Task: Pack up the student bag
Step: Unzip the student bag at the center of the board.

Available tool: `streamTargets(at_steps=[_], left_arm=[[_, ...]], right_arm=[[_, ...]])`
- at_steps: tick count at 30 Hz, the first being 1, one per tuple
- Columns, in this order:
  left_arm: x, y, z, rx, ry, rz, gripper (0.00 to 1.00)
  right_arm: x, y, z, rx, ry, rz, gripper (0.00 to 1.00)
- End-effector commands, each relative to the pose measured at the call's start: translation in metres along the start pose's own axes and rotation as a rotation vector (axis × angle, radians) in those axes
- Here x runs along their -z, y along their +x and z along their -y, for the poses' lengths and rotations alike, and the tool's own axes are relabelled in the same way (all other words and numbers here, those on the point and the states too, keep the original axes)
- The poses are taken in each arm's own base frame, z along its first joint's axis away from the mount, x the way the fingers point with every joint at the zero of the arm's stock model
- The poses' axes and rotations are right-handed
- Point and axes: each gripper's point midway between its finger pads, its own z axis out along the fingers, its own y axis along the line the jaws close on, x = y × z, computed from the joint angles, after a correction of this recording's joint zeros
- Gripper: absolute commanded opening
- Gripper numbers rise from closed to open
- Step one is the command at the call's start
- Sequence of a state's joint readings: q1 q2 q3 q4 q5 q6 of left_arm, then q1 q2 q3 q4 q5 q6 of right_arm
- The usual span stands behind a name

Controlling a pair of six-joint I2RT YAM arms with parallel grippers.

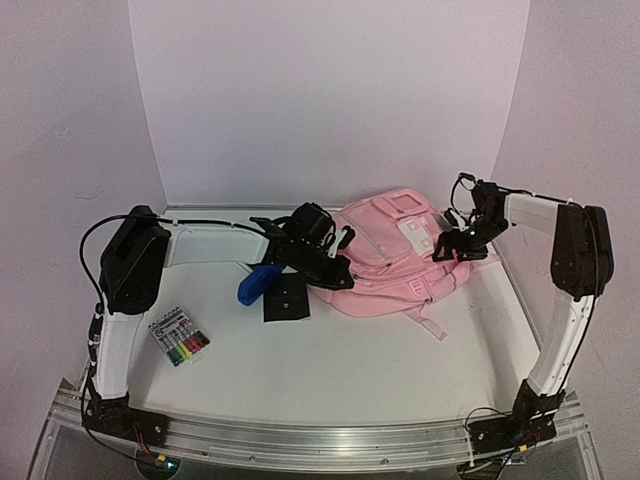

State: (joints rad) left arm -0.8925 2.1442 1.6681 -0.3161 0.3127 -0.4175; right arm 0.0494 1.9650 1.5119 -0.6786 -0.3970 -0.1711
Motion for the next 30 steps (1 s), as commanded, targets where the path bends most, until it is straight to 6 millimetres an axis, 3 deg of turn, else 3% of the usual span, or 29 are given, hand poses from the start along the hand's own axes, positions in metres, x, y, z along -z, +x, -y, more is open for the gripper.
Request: streamTargets(at_steps=[1, 6, 10, 13, 18, 30], left_arm=[[0.011, -0.016, 0.062, -0.085, 0.197, -0.028, 0.00], [0.007, -0.031, 0.086, -0.079, 0.299, -0.003, 0.00], [0.009, -0.035, 0.095, -0.086, 0.335, -0.008, 0.00], [0.011, -0.035, 0.098, -0.088, 0.352, -0.018, 0.00], [0.011, -0.032, 0.100, -0.082, 0.365, -0.030, 0.00], [0.012, -0.032, 0.100, -0.076, 0.372, -0.028, 0.00]], right_arm=[[0.052, -0.018, -0.025, 0.222, -0.096, 0.137, 0.88], [0.101, 0.009, -0.081, 0.468, -0.242, 0.253, 0.83], [0.112, 0.029, -0.125, 0.675, -0.277, 0.303, 0.79], [0.103, 0.040, -0.152, 0.790, -0.263, 0.335, 0.72], [0.086, 0.044, -0.174, 0.893, -0.243, 0.380, 0.62], [0.043, 0.035, -0.187, 1.021, -0.111, 0.432, 0.52]])
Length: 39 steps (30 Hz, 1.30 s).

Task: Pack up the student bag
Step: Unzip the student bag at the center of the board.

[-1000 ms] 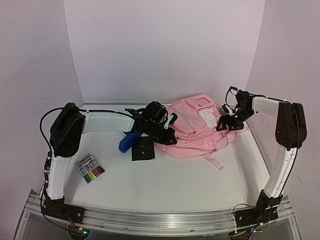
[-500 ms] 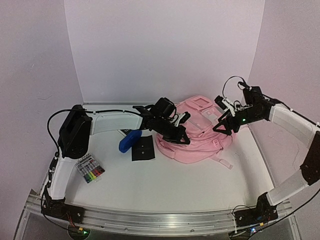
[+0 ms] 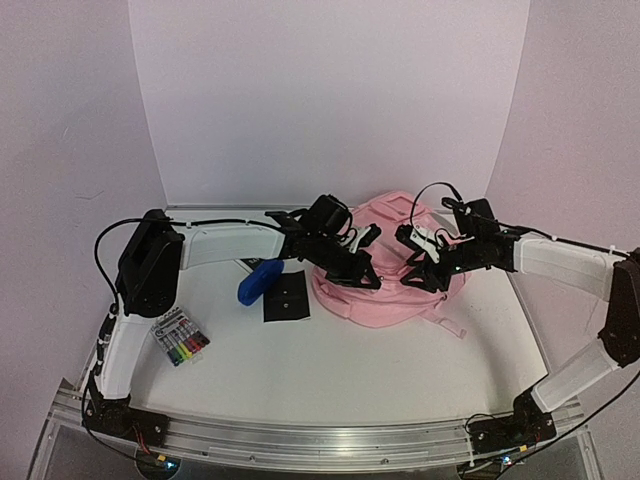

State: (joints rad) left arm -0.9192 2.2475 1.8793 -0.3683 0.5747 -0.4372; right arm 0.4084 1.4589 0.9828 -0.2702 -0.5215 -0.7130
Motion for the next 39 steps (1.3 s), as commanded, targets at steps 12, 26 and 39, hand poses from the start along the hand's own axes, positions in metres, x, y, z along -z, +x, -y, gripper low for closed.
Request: streamTargets(at_steps=[12, 26, 39], left_arm=[[0.017, -0.024, 0.034, -0.048, 0.095, 0.068, 0.00], [0.034, -0.022, 0.020, 0.003, 0.082, 0.078, 0.00], [0.077, -0.017, -0.052, 0.077, -0.154, 0.114, 0.00]], right_arm=[[-0.033, 0.026, 0.012, 0.228, 0.139, -0.123, 0.29], [-0.024, 0.055, 0.018, 0.280, 0.207, -0.237, 0.00], [0.034, 0.104, 0.059, 0.235, 0.284, -0.293, 0.00]])
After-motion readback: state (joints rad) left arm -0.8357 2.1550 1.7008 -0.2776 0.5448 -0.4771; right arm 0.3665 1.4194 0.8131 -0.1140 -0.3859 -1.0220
